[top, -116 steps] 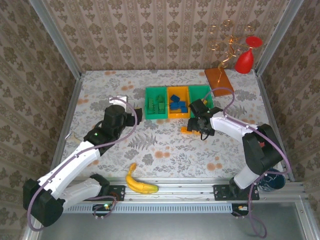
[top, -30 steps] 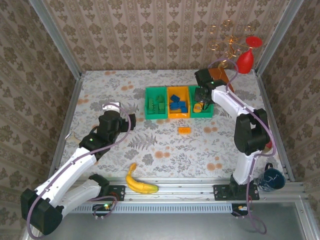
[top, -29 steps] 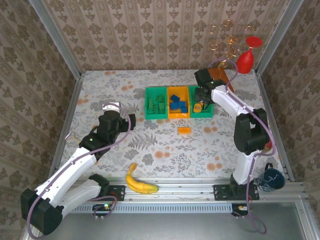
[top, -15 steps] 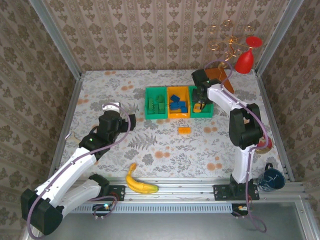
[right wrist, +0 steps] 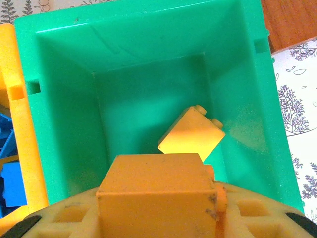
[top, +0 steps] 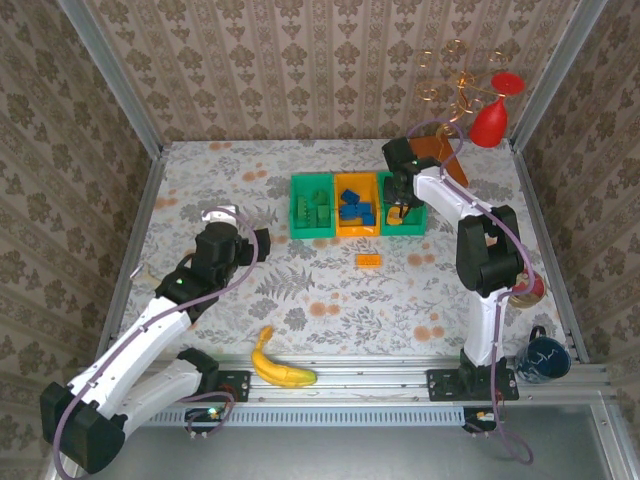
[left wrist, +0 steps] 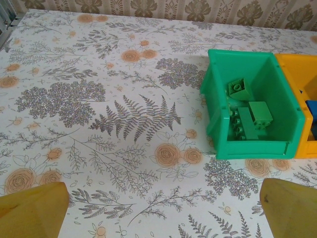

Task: Sort the legos into containers by color
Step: Place the lego in the container, then pick up the lego from the center of the table.

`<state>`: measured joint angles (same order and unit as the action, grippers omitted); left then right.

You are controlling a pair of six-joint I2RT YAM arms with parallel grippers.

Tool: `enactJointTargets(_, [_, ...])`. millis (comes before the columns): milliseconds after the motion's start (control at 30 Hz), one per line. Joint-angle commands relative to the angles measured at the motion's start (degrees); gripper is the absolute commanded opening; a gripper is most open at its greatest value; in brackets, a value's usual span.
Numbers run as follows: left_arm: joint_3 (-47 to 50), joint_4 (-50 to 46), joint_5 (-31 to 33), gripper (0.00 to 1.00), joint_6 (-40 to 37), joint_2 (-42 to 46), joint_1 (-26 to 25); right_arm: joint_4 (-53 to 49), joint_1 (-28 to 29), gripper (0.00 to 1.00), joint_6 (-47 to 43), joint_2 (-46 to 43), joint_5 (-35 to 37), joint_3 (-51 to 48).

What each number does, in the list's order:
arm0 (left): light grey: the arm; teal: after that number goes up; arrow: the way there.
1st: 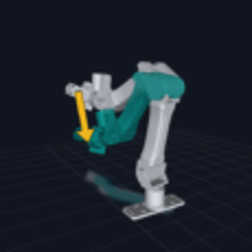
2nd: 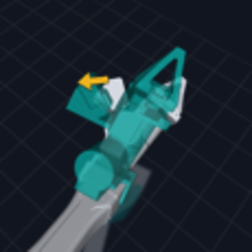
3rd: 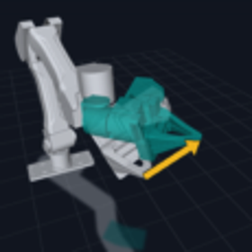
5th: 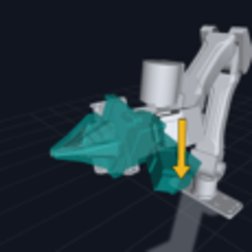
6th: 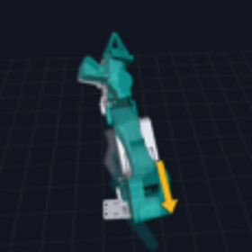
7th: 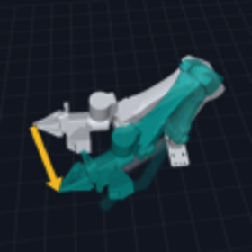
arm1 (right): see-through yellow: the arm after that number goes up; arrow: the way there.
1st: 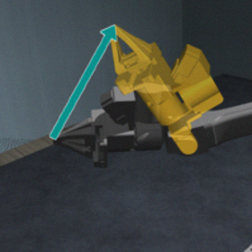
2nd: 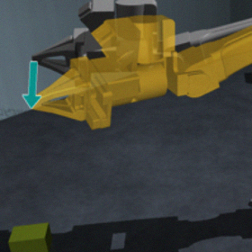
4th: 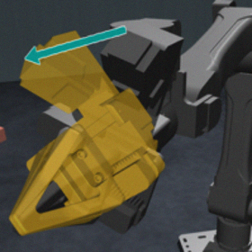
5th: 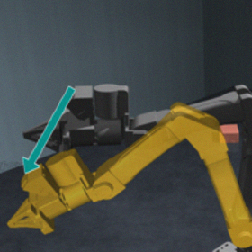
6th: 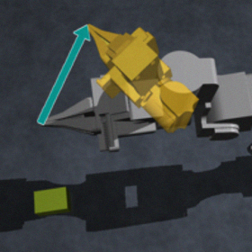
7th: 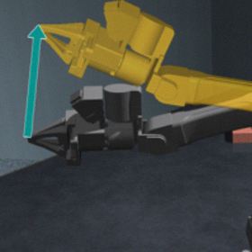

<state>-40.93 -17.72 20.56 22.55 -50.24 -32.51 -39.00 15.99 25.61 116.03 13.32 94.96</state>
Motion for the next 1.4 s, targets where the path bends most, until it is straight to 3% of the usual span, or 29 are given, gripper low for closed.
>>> enactJointTargets(0, [0.1,-0.8,-0.1,1.0,0.8,0.8,0.4,-0.1,-0.2,0.43,-0.7,1.1,0.9,2.4])
enactJointTargets(267, [-0.2,-0.6,-0.3,1.0,0.0,0.7,0.6,-3.0,-0.3,0.64,-1.2,0.8,2.9,5.4])
enactJointTargets(500, [-1.0,-1.0,-0.7,1.0,-0.5,0.3,0.9,-3.9,0.0,0.66,0.0,-4.5,3.6,2.6])
enactJointTargets(733, [-0.6,-1.0,-0.7,1.0,0.1,0.7,1.0,-4.2,2.1,0.72,3.7,-15.0,4.9,-6.5])
enactJointTargets(1067, [0.8,0.0,-0.5,1.0,0.3,2.0,2.0,-4.2,11.2,0.84,11.6,-27.2,8.9,-21.4])
enactJointTargets(1367, [3.2,1.0,-0.6,1.0,2.2,3.2,2.5,-2.5,20.4,0.99,16.6,-28.4,7.0,-28.3])
